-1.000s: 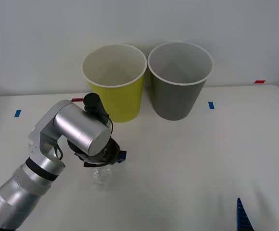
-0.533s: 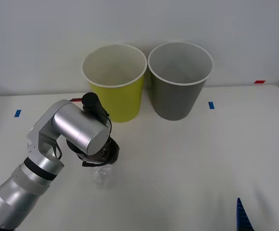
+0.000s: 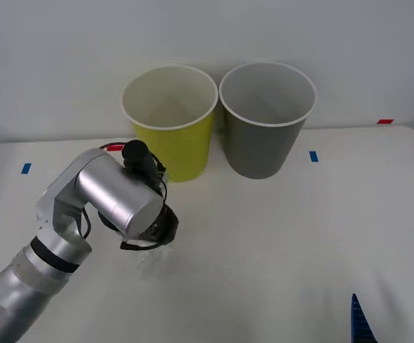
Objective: Put cans in the gray bin and PET bottles in the light green bin.
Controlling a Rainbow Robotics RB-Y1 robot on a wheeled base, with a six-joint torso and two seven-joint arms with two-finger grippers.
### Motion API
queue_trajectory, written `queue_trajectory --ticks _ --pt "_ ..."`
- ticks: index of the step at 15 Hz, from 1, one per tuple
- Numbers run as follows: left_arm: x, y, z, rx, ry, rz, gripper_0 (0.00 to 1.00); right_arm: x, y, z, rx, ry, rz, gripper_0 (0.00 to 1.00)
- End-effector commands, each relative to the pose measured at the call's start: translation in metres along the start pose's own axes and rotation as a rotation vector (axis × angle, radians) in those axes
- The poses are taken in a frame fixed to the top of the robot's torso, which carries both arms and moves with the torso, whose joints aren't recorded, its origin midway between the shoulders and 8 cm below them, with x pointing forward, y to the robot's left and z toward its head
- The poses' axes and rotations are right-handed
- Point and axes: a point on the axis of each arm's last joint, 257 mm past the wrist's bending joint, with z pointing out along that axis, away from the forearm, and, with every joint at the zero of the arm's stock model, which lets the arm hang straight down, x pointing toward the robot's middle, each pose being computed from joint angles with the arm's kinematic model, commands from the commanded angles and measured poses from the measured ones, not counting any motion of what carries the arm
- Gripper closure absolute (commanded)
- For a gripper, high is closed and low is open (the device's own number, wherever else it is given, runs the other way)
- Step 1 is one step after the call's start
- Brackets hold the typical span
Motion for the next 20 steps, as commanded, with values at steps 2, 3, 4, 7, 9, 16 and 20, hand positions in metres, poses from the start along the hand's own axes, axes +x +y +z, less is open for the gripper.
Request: queue_trajectory --ticks 2,3,4,7,9,16,20 --pt "-0.002 0.002 -0.02 -0.02 -0.116 0.028 1.0 0.0 0.0 0.0 0.0 0.0 0.0 0.0" --pt "-0.001 0.002 -0.027 -0.018 -0.147 0.03 1.0 0.0 0.0 0.0 0.0 0.0 0.0 0.0" --pt "0.001 0.004 -0.034 -0.024 -0.175 0.038 1.0 0.0 0.0 0.0 0.0 0.0 0.0 0.0" --pt "-0.006 0.008 -0.067 0.028 -0.279 0.026 1.0 0.0 0.0 0.0 0.0 0.0 0.0 0.0" --pt "-0.019 0.015 -0.089 0.061 -0.337 0.01 1.0 0.0 0.0 0.0 0.0 0.0 0.0 0.0" --pt "-0.053 0.048 -0.158 0.128 -0.535 0.034 1.0 0.0 0.0 0.0 0.0 0.0 0.0 0.0" --pt "-0.061 0.076 -0.198 0.123 -0.649 0.059 1.0 0.0 0.0 0.0 0.0 0.0 0.0 0.0"
